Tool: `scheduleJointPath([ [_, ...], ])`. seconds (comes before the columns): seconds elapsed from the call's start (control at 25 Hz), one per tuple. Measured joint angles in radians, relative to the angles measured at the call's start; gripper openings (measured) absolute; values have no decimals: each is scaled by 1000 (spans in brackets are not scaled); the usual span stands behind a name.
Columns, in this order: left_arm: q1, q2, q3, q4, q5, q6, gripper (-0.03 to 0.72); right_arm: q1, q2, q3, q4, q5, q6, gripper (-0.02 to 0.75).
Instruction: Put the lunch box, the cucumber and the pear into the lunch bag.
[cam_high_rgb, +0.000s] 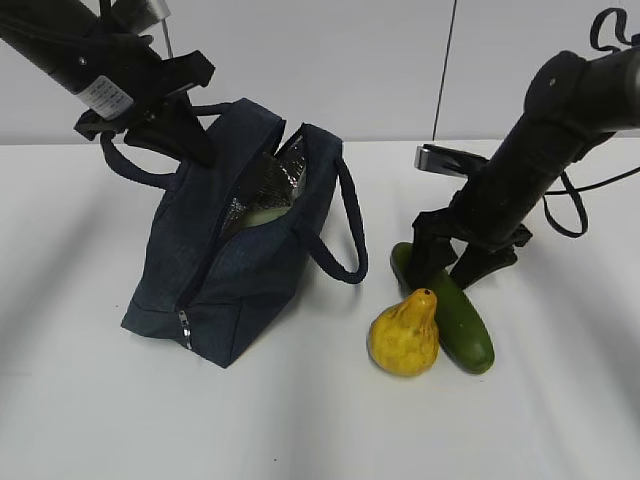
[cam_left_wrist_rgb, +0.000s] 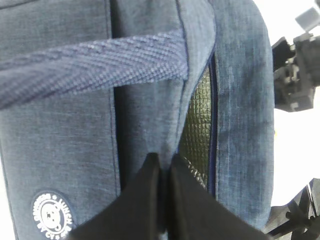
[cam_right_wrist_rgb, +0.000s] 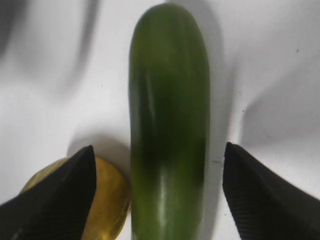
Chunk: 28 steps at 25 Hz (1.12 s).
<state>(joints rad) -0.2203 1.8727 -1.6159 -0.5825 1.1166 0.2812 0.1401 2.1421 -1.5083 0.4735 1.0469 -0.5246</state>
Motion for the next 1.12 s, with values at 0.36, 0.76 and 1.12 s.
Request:
scheduleJointPath([
  [0.36, 0, 0, 0, -1, 0, 0, 5, 0, 13, 0, 17, 2, -1, 419],
  [0.76, 0, 0, 0, -1, 0, 0, 5, 0, 13, -128, -74, 91, 57, 363],
  [1.12, 0, 0, 0, -1, 0, 0, 5, 0, 17, -294, -102, 162, 105, 405],
])
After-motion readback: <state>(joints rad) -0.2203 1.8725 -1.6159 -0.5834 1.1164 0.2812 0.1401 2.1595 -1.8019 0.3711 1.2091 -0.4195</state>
